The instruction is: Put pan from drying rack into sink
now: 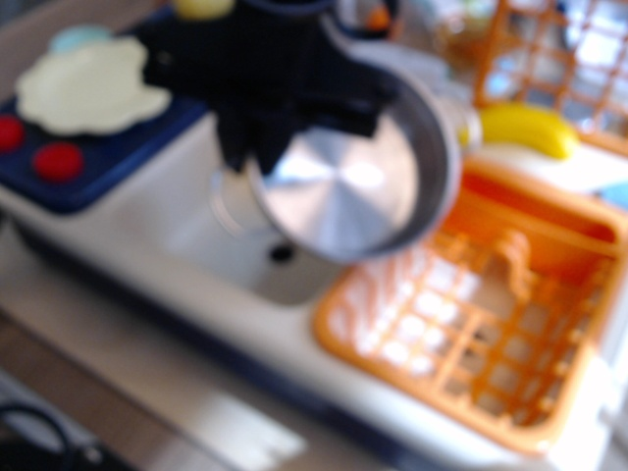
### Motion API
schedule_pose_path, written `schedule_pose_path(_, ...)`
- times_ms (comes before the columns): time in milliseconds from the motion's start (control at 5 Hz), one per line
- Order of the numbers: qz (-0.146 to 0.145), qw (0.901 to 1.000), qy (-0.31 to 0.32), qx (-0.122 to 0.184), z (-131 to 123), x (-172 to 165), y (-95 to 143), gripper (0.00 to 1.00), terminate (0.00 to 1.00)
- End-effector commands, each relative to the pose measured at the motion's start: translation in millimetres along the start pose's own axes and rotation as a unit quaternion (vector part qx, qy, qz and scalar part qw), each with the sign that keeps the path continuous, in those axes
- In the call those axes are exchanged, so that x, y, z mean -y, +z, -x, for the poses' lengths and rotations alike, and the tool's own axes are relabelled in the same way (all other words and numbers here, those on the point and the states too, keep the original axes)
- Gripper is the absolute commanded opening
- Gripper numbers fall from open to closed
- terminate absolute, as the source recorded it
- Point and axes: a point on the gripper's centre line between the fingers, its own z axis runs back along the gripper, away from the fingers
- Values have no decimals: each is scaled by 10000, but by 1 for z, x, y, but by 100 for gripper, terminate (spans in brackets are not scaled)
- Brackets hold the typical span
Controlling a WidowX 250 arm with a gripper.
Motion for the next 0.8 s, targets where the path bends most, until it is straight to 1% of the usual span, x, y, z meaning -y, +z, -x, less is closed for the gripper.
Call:
schedule_pose_path(0, 60, 9992, 129, 374, -34, -39, -31, 0, 0)
schedule_pose_path(200, 278, 9989, 236, 297, -36, -35, -49, 100, 0)
schedule_pose_path(600, 278, 9989, 236, 297, -36, -35, -49, 100, 0)
